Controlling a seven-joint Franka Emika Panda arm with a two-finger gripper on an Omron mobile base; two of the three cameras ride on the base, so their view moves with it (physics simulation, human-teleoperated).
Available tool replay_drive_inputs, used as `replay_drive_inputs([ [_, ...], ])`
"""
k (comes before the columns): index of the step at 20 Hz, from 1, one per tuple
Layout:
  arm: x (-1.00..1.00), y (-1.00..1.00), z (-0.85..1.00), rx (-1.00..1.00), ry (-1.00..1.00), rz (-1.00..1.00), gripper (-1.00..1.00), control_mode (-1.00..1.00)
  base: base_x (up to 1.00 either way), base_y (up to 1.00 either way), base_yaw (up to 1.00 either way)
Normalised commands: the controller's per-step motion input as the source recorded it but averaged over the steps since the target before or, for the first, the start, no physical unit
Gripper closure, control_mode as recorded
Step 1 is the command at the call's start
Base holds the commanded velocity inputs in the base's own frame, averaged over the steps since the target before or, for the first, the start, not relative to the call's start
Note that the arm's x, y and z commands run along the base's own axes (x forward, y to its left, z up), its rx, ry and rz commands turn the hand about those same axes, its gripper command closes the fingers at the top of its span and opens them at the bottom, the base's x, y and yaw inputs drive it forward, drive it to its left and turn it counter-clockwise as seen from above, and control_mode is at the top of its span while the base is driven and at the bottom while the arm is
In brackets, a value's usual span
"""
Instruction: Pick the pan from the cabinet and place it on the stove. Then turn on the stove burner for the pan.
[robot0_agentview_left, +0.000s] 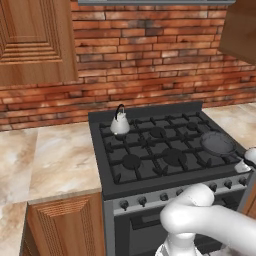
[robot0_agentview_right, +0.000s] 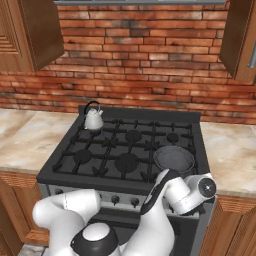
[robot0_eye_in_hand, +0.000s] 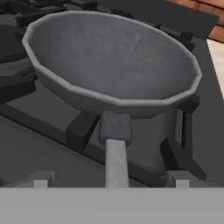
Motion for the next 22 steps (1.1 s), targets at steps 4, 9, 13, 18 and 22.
replay_drive_inputs([
  [4,-0.14,0.0,0.21,0.0,-0.02,0.0,-1.0,-1.0,0.0,0.0,0.0],
  [9,-0.21,0.0,0.3,0.0,-0.04,0.0,-1.0,-1.0,0.0,0.0,0.0],
  [13,-0.26,0.05,0.27,0.0,-0.03,0.0,-1.0,-1.0,0.0,0.0,0.0],
  [18,-0.42,0.16,0.29,0.0,-0.04,0.0,-1.0,-1.0,0.0,0.0,0.0],
  [22,-0.52,0.34,0.31,0.0,-0.04,0.0,-1.0,-1.0,0.0,0.0,0.0],
])
